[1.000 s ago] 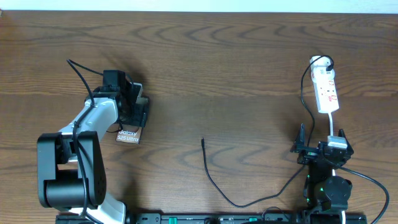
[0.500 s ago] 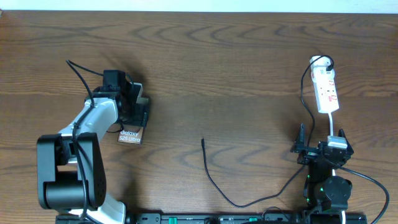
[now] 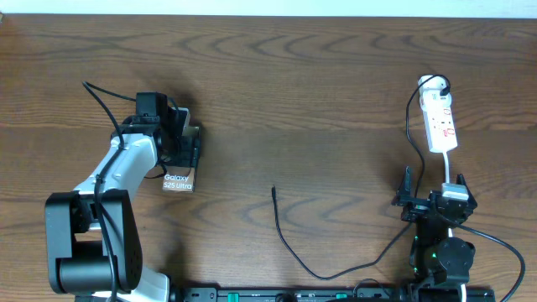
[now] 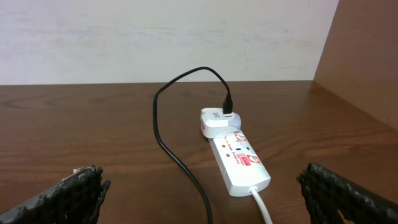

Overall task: Plug charger to phone and switch on socket
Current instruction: 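Lower the held phone slightly with the left gripper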

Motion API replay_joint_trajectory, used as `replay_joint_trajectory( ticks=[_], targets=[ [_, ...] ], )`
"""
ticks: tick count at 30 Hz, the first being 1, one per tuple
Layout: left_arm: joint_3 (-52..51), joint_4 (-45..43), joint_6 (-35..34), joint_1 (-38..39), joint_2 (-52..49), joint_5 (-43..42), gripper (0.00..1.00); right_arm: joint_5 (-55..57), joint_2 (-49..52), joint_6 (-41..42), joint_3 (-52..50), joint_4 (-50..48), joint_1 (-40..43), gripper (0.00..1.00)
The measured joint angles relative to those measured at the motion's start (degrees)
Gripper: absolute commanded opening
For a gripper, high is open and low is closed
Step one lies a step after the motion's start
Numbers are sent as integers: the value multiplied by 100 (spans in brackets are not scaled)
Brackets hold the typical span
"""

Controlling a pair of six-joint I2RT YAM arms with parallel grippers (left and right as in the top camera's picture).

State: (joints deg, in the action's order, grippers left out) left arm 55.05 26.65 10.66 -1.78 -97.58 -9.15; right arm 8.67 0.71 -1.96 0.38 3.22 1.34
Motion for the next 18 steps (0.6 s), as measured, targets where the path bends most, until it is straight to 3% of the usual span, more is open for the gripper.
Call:
replay_joint_trajectory(
  ticks=[6,10,18],
  targets=[
    [0,31,-15,0,0,0,8,0,0,-2,0,0,0,99],
    [0,120,-15,0,0,0,13,0,0,0,0,0,0,99],
    [0,273,-15,0,0,2,8,0,0,0,0,0,0,99]
  ],
)
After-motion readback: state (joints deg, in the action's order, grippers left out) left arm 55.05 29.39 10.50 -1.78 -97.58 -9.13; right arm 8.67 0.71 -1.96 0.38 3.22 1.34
